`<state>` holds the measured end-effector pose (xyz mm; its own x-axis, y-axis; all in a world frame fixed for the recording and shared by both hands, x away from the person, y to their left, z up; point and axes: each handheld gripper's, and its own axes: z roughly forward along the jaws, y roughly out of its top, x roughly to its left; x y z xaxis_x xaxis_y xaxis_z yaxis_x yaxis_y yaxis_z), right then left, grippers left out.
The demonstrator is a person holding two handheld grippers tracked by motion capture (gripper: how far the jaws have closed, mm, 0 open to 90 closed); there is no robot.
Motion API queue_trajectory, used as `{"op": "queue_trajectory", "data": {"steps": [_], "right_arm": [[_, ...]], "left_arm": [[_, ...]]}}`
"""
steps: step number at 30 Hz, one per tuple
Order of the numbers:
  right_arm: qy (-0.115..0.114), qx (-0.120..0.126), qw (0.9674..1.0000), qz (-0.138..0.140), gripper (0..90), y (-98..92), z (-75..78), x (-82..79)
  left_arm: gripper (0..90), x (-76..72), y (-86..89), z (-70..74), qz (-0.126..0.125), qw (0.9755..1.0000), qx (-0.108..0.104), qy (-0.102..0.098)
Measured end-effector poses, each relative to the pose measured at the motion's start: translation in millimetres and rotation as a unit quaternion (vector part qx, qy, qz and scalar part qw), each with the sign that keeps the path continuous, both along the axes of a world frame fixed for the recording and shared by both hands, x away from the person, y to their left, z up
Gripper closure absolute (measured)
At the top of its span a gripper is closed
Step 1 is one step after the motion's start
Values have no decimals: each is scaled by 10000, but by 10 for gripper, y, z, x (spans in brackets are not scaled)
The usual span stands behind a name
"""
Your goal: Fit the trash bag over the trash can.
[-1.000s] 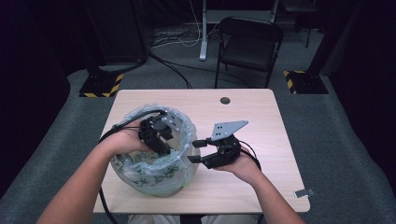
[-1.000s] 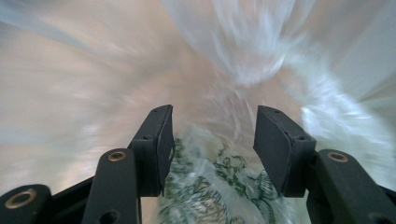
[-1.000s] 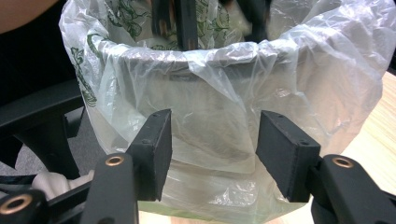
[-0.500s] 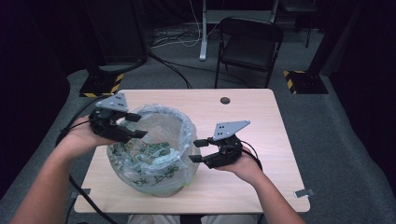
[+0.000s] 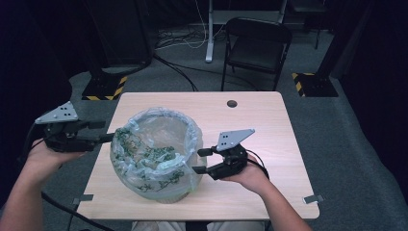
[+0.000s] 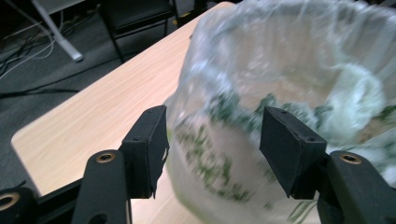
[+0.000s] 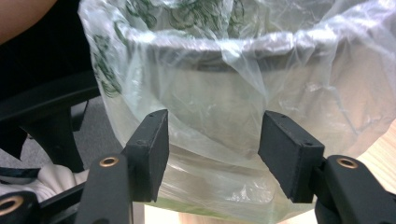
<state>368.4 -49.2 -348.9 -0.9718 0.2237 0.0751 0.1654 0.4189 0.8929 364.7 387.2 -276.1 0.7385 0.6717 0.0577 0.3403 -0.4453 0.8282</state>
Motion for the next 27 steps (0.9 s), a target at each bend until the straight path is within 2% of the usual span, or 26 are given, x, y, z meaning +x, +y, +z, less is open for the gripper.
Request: {"op": "queue_trajectory", "data": {"steps": [4,7,9,12,15,18,20,23,27], "right_arm": [[41,-40,9999,-100,417,-15,-35,63],[152,5,9998,-145,416,-31,-61,123],[158,23,9998,-70,421,-9,-71,139],[195,-6,9997,129,455,44,-91,128],[188,-119,9996,145,559,52,-118,121],[267,-126,9995,101,683,48,-175,133],[279,-179,9994,32,719,55,-223,146],[331,-167,9993,15,707,54,-271,167],[383,-219,9990,-82,630,67,-305,196]], "left_arm": [[420,1,66,-247,-28,9996,-39,264],[423,-1,3,-417,-261,9986,72,451],[433,-9,-53,-493,-447,9977,102,508],[473,-12,-82,-566,-498,9972,148,538],[497,-12,-56,-629,-494,9970,-62,584],[523,-19,-60,-701,-480,9969,-104,609],[522,-10,-65,-748,-451,9968,-107,657],[516,12,-71,-810,-398,9967,-110,703],[502,35,-72,-867,-317,9966,-130,746]]}}
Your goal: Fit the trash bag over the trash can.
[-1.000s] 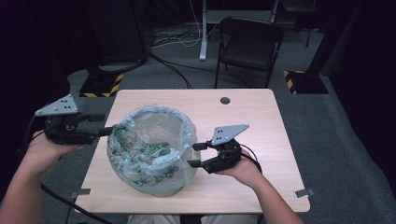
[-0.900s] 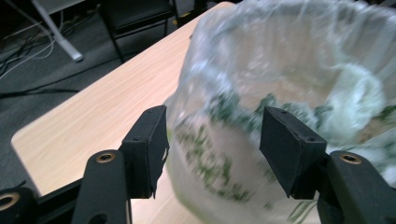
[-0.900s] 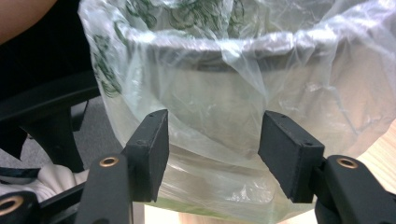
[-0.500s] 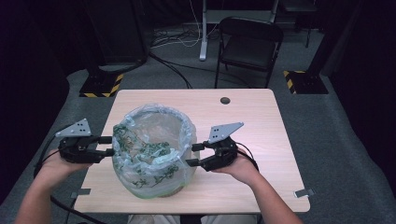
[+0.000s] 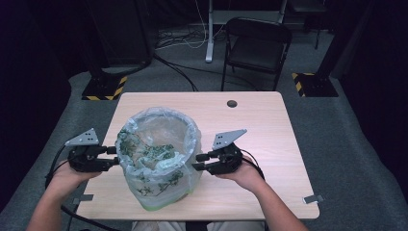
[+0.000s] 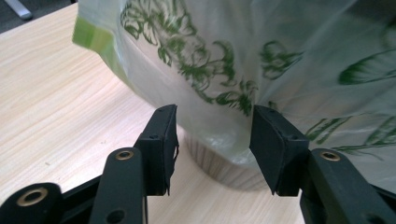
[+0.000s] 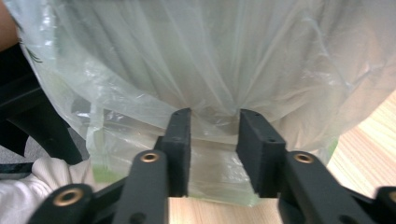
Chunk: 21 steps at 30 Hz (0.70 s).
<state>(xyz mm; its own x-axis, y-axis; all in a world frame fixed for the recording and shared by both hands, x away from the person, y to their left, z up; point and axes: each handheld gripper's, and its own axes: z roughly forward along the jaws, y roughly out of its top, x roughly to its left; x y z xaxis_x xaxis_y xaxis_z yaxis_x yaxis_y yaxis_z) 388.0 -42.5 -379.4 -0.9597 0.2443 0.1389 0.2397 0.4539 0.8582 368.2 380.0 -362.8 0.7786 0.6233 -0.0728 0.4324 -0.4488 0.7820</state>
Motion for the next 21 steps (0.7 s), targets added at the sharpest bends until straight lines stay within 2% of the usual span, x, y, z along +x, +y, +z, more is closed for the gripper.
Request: {"op": "queue_trajectory", "data": {"steps": [3,5,7,10,12,14,17,19,20,21], "right_arm": [[16,10,10000,-69,548,-20,12,-2],[-32,53,9999,-105,510,-72,49,-19],[-128,58,9997,-197,483,-148,106,-40],[-246,162,9988,-403,452,-282,195,-61],[-315,196,9976,-593,438,-373,236,-73],[-393,197,9958,-808,432,-465,253,-86],[-484,160,9921,-1149,424,-598,236,-98],[-499,125,9891,-1379,416,-676,205,-96],[-558,89,9870,-1502,413,-712,186,-95],[-596,63,9849,-1624,412,-746,166,-95]], "left_arm": [[458,-11,32,37,68,10000,-21,-49],[440,-38,83,102,176,9997,-39,-146],[428,-76,146,177,327,9990,-149,-268],[407,-134,226,255,642,9958,-400,-514],[394,-161,250,255,815,9934,-490,-638],[388,-184,259,220,908,9920,-461,-739],[387,-191,274,128,1116,9893,-499,-790],[385,-188,282,56,1270,9872,-521,-808],[385,-188,282,56,1270,9872,-521,-808],[384,-185,283,-14,1400,9850,-593,-812]]}}
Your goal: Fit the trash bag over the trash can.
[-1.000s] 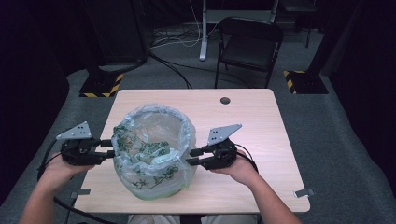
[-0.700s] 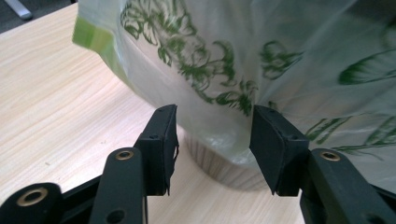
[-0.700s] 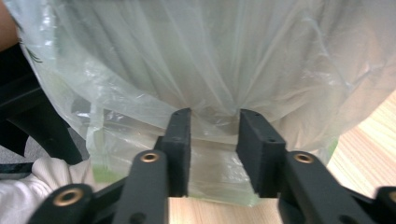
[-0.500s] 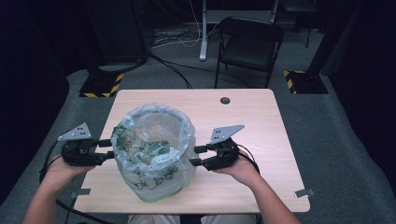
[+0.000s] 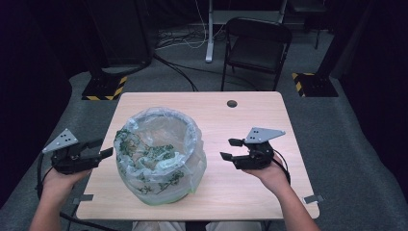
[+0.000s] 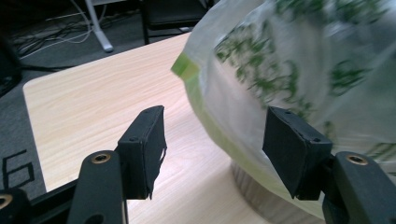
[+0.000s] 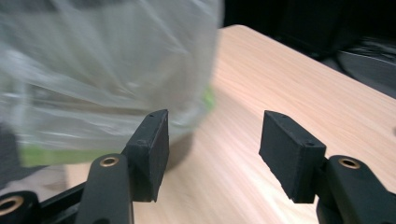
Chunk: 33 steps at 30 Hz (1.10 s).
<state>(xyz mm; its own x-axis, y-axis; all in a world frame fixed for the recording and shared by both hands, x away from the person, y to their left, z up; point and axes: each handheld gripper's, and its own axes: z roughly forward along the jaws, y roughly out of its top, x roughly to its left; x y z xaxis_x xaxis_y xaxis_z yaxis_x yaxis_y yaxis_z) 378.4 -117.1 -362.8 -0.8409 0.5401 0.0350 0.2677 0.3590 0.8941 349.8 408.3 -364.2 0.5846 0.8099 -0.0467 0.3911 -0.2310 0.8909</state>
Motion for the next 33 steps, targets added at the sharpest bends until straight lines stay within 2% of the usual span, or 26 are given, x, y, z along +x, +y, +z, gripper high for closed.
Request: {"op": "queue_trajectory", "data": {"steps": [4,7,10,15,22,29,33], "right_arm": [[-144,-154,9988,-453,407,-120,-98,-7],[-233,-279,9966,-733,407,-206,-191,-20],[-310,-410,9937,-993,401,-299,-289,-21],[-342,-649,9872,-1417,396,-478,-435,-11],[-72,-536,9843,-1681,384,-680,-635,-9],[228,-52,9821,-1869,368,-807,-850,6],[301,-117,9797,-1977,363,-835,-990,6]], "left_arm": [[378,-5,-34,-142,177,9998,-58,-38],[375,-5,-46,-258,294,9994,-185,-42],[368,-3,-48,-347,428,9988,-234,-20],[360,-19,-56,-456,512,9984,-224,23],[360,-19,-78,-643,625,9976,-284,86],[355,-27,-55,-852,672,9968,-401,130],[350,-25,-41,-949,710,9964,-423,178]]}}
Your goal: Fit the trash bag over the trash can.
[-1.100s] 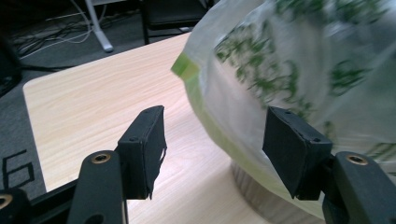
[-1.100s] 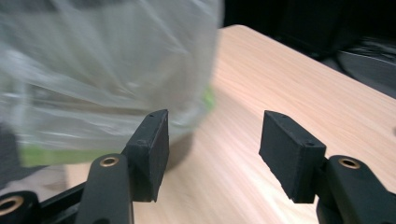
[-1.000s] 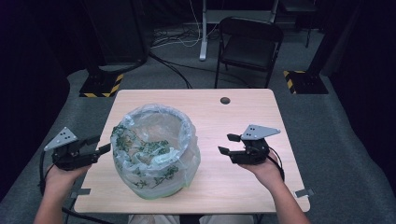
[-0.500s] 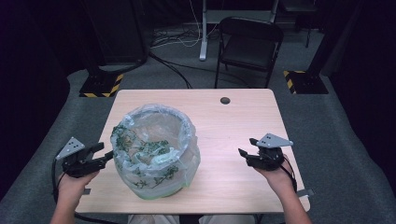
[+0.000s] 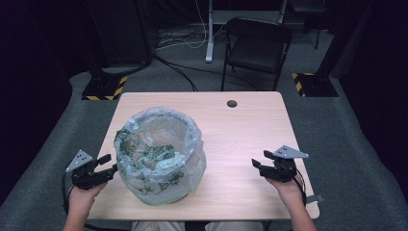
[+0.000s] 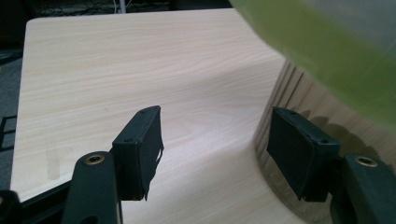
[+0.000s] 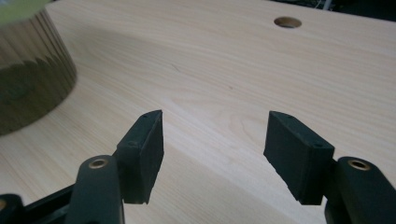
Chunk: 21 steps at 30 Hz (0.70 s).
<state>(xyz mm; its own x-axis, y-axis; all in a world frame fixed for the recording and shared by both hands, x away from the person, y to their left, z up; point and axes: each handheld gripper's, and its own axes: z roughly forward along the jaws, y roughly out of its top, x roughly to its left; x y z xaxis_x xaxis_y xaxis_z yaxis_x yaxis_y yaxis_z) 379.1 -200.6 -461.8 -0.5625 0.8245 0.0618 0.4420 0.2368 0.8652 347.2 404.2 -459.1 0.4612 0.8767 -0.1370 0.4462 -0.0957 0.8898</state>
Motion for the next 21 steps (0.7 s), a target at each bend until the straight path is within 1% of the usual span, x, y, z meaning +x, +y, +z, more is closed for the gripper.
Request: {"op": "queue_trajectory", "data": {"steps": [3,5,9,11,14,16,18,19,21], "right_arm": [[72,-44,10000,-11,364,-17,-81,-12],[101,-69,9999,5,363,-29,-122,-16],[143,-205,9997,25,360,-34,-187,-8],[174,-265,9995,56,358,-36,-219,0],[243,-402,9988,97,353,-52,-270,20],[301,-448,9985,85,348,-82,-305,34],[373,-585,9976,15,333,-119,-331,47],[389,-607,9974,-10,332,-141,-346,47],[448,-556,9974,-82,324,-202,-373,46]], "left_arm": [[348,5,3,-60,3,10000,-35,74],[346,9,-2,-91,-8,9999,-10,114],[342,30,-27,-148,-17,9998,43,177],[341,48,-40,-176,-39,9997,115,216],[341,84,-66,-217,-73,9992,219,330],[341,113,-83,-239,-103,9985,295,441],[340,140,-109,-257,-121,9976,435,530],[340,154,-121,-264,-130,9970,523,549],[340,182,-142,-271,-138,9964,601,579]]}}
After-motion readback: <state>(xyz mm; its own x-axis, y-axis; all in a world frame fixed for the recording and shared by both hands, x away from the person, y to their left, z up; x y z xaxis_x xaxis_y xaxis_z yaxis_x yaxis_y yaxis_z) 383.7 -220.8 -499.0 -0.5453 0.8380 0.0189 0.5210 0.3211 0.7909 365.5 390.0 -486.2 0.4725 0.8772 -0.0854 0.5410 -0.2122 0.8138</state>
